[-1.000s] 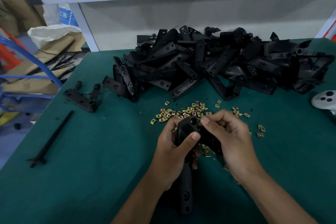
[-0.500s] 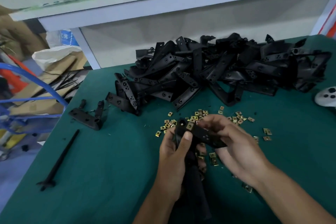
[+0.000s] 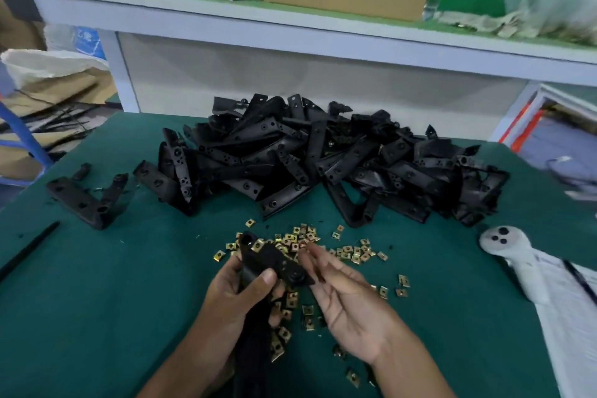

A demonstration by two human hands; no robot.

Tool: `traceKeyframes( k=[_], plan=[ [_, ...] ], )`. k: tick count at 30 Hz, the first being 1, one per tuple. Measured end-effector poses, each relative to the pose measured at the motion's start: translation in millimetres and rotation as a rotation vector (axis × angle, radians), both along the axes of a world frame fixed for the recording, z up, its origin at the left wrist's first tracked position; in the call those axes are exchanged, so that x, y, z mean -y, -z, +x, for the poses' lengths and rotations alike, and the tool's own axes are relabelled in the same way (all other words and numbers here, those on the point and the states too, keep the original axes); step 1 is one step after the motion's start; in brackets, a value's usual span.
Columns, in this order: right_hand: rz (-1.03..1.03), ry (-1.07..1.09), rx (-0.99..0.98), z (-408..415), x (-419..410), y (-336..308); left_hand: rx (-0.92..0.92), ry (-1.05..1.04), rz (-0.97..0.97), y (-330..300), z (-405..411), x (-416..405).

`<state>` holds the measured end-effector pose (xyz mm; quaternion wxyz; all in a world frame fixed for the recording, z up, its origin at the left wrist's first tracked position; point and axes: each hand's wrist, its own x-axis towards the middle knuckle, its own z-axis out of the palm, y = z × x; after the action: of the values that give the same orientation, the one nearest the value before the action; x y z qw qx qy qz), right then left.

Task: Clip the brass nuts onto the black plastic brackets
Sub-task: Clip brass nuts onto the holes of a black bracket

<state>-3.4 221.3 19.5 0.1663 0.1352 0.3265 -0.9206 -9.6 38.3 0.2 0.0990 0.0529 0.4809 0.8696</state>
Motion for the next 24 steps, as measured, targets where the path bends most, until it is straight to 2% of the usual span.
traceKeyframes(
  k=[7, 11, 15, 24],
  plan=[
    [0.032, -0.138, -0.069, -2.0, -5.8, -3.1, 0.009, -0.017, 0.010, 2.4, 1.0, -1.9],
    [0.014, -0.073, -0.021, -2.1, -3.1, -5.2, -0.018, -0.041, -0.025, 0.2, 1.4, 0.7],
    [0.136, -0.035, 0.023, -2.8, -2.2, -3.8, -0.007, -0.054, -0.027, -2.0, 2.0, 0.4],
    [0.062, -0.102, -0.076, -4.1, -6.7, -7.4, 0.002, -0.006, -0.109, -6.9, 6.9, 1.0]
  ],
)
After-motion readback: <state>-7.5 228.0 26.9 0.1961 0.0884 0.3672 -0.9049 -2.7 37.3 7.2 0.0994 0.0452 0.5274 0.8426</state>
